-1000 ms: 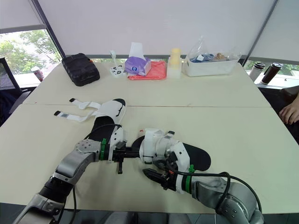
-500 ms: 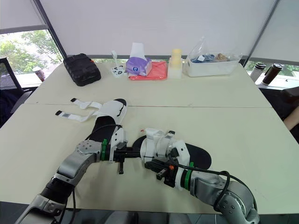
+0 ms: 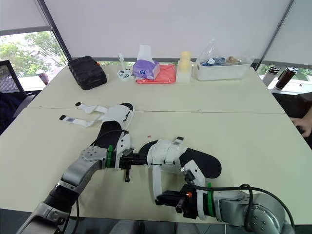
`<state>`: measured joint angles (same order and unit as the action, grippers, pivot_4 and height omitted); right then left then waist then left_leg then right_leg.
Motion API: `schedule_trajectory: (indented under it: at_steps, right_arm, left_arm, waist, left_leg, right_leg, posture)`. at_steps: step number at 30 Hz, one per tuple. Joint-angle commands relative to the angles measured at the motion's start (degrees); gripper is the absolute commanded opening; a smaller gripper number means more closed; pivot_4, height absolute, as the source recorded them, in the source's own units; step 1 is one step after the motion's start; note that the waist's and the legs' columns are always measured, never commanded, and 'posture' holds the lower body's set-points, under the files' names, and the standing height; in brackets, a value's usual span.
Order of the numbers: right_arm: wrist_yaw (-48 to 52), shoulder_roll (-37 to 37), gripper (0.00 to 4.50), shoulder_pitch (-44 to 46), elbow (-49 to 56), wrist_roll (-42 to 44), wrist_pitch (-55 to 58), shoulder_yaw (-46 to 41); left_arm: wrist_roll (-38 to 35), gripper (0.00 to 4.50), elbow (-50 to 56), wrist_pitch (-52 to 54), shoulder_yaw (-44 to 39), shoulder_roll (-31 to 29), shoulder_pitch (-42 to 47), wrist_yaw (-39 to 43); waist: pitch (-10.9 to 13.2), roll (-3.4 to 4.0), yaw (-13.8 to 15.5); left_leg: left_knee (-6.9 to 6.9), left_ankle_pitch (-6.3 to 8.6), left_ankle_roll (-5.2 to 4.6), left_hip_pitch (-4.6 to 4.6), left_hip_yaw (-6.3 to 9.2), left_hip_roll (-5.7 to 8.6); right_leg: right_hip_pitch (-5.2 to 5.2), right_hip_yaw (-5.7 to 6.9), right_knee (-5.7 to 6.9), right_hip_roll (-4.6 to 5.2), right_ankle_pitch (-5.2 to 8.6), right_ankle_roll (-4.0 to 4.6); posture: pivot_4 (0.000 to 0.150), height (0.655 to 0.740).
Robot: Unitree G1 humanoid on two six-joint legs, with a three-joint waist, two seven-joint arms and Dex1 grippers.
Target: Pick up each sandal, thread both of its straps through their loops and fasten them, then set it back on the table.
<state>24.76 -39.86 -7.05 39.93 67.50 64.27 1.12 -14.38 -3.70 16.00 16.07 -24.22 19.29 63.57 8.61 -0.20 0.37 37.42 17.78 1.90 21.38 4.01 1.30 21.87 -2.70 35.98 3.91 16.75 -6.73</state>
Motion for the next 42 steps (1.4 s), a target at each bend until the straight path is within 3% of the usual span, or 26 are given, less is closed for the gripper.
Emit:
schedule_trajectory:
  at_steps: [1, 7, 13, 20, 29, 34, 37, 42]
  right_arm:
    - [3.53, -2.33, 0.03, -1.17, 4.03, 8.93, 0.27, -1.81]
    - [-0.20, -3.33, 0.03, 1.31, 4.66, 22.17, -3.54, -2.44]
    - [-6.94, -1.09, 0.03, 6.87, 1.59, 27.73, -8.21, -0.59]
    - [-20.75, 6.88, 0.03, 15.60, -8.09, 30.21, -12.15, 2.17]
    - [-30.40, 7.84, 0.03, 11.16, -8.89, 42.71, -18.57, -0.60]
    - [-35.20, 9.57, 0.03, 9.08, -11.00, 45.15, -22.52, -1.10]
    - [-38.49, 11.11, 0.97, 8.24, -12.78, 45.50, -24.50, -1.41]
    - [-40.91, 11.70, 3.45, 8.09, -14.03, 45.16, -25.16, -2.32]
  left_arm:
    - [3.62, 0.00, -4.19, 1.17, 3.73, -0.50, -1.86, -0.32]
    - [3.71, 0.00, -5.14, 0.49, 4.17, -0.74, -1.43, -0.10]
    - [3.99, 0.00, -6.26, -0.19, 4.48, -0.52, -0.94, -0.17]
    - [4.10, 0.00, -6.84, -0.56, 4.50, 0.11, -0.79, -0.81]
    - [3.94, 0.00, -6.40, -0.35, 4.33, 0.29, -1.38, -1.45]
    - [3.99, 0.00, -6.56, -0.41, 4.54, 0.87, -1.31, -1.76]
    - [4.03, 0.00, -6.99, -0.62, 4.53, 1.13, -0.99, -1.79]
    - [4.17, 0.00, -7.98, -1.31, 4.34, 1.36, -0.42, -1.85]
  waist:
    - [0.00, -0.02, 0.28]
    - [0.01, -0.03, 0.40]
    - [0.02, -0.04, 0.26]
    - [0.01, -0.03, 0.36]
    - [0.00, -0.01, 0.30]
    - [0.00, -0.01, 0.32]
    - [-0.01, 0.00, 0.38]
    - [-0.04, 0.04, 0.36]
  left_leg:
    - [0.00, 0.00, 0.00, 0.00, 0.00, 0.00]
    - [-0.03, 0.01, -0.02, 0.07, 0.02, 0.00]
    - [-0.06, 0.02, -0.03, 0.09, 0.02, -0.01]
    - [0.02, 0.01, -0.01, 0.03, 0.03, -0.04]
    - [0.06, 0.01, -0.02, 0.01, 0.03, -0.03]
    - [0.07, 0.01, -0.02, 0.01, 0.03, -0.03]
    - [0.09, 0.01, -0.02, 0.01, 0.04, -0.02]
    - [0.09, 0.01, -0.02, 0.01, 0.04, 0.01]
  right_leg:
    - [0.00, 0.00, -0.01, 0.00, 0.00, 0.00]
    - [-0.01, 0.01, -0.13, 0.00, 0.01, -0.01]
    - [0.01, 0.01, -0.18, 0.01, 0.01, -0.01]
    - [0.02, 0.01, 0.01, -0.01, 0.01, -0.01]
    - [-0.02, 0.00, 0.04, 0.18, 0.01, -0.01]
    - [-0.04, -0.03, 0.04, 0.20, 0.01, -0.01]
    - [-0.07, -0.02, 0.04, 0.20, 0.01, -0.01]
    - [-0.07, -0.02, 0.03, 0.22, 0.01, -0.01]
  posture:
    - [0.150, 0.7400]
    - [0.150, 0.7400]
    - [0.150, 0.7400]
    - [0.150, 0.7400]
    - [0.150, 0.7400]
    - [0.150, 0.7400]
    - [0.150, 0.7400]
    - [0.150, 0.7400]
